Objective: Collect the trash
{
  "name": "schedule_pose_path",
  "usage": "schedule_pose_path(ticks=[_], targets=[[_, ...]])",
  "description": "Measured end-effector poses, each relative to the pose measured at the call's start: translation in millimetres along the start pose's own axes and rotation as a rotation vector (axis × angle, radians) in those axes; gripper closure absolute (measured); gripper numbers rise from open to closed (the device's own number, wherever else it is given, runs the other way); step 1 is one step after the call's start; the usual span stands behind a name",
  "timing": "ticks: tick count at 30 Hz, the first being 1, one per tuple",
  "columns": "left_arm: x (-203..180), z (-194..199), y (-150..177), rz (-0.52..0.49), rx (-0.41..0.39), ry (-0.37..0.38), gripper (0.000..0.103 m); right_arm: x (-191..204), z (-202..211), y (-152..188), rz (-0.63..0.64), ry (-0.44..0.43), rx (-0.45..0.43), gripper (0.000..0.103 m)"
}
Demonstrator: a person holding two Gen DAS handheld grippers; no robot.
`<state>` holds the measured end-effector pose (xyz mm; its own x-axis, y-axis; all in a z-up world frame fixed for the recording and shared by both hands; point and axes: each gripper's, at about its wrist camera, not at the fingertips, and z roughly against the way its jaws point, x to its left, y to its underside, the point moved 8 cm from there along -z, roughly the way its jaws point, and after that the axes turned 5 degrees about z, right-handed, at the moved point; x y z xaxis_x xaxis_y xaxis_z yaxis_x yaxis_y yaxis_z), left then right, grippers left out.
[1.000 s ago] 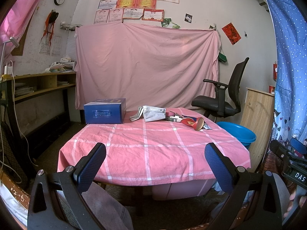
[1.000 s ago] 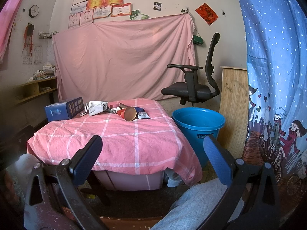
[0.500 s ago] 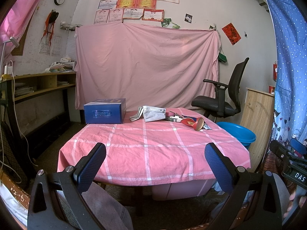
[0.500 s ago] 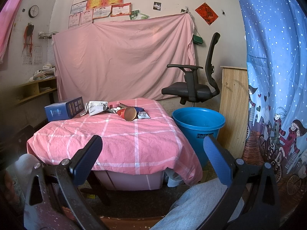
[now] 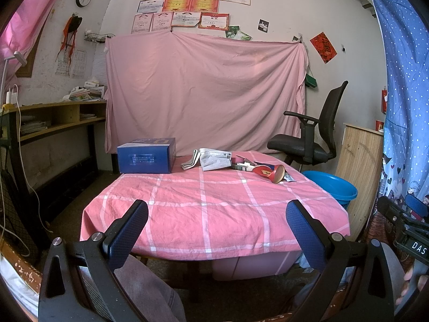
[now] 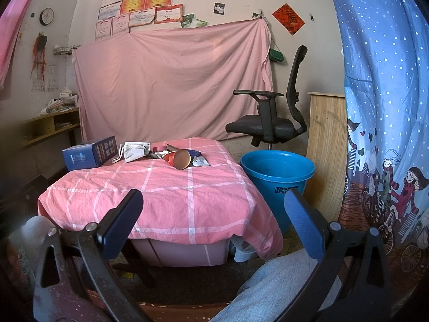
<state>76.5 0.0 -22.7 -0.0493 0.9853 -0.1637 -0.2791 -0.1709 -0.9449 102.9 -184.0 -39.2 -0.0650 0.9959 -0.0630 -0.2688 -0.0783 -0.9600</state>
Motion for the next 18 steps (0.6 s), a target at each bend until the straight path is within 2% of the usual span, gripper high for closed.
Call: schedule_pose_path(ticks=[12,18], targets=[[-4,-6,-5,-0.008,0.009,0.009,0.002,5,-4,-11,-0.007,-0.023,-0.007,0.000],[-6,-21,-21,0.007,0.004,0.009,0.002,2,-15,-29,0.007,-0.031,-0.053,0.000]])
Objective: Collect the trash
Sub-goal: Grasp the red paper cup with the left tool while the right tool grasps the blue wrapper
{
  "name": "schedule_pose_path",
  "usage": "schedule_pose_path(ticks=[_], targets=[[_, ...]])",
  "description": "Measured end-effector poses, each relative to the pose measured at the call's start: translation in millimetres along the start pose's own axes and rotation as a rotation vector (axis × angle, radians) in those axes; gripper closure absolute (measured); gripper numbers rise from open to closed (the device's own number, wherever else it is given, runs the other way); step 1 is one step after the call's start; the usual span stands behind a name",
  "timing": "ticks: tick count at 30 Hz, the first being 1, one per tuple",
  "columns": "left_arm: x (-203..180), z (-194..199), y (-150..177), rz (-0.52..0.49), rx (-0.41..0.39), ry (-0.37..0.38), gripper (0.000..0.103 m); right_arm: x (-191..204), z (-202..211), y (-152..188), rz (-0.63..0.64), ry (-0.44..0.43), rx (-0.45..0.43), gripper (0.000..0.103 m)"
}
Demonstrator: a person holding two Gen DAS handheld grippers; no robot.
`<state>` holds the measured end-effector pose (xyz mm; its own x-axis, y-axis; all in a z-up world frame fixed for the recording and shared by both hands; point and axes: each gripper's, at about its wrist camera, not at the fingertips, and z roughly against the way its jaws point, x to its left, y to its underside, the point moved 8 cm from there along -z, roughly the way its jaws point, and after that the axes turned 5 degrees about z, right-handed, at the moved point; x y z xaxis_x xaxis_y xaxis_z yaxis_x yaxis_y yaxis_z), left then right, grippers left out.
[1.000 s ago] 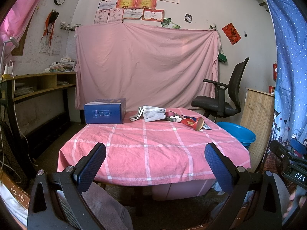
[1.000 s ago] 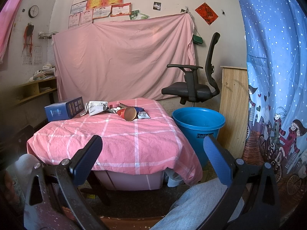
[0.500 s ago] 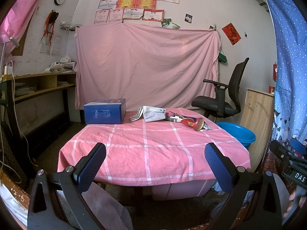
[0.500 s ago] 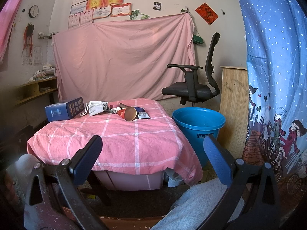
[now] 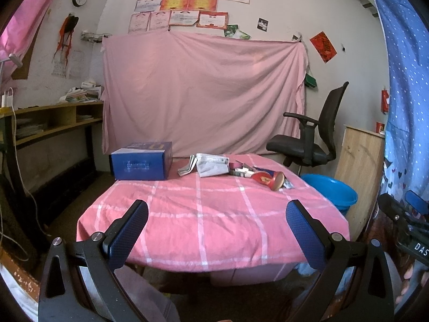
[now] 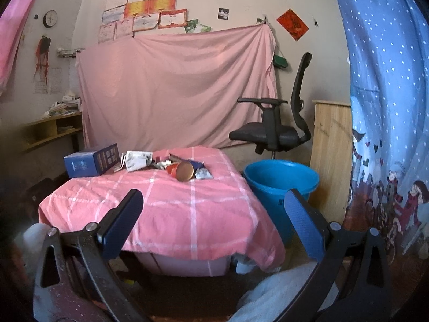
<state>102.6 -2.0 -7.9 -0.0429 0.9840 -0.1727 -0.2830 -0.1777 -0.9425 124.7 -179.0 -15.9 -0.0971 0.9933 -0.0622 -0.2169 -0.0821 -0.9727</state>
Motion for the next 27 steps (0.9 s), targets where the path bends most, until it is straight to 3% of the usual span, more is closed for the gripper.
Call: schedule_pose_path(ticks=[8,14,21,27], targets=[[-1,-48,-32,0.008,-0.038,-0.006,0.002,-2,-41,-35,0.031,-0.032,-0.088,0.000],[0,-108,-45,0.011,-0.021,0.007,0.002,1,-98,-53,0.106,-0.030,-0.077,0.000],[-6,-175,-49,0.047,0.044,0.049,0.002,-14,-166,-54,0.134,-0.056,-0.014,0.000],[-24,-230,-40,0.057,0.156,0.079,0.003,-24,-227,-40,0.120,-0.126,0.123,0.000]])
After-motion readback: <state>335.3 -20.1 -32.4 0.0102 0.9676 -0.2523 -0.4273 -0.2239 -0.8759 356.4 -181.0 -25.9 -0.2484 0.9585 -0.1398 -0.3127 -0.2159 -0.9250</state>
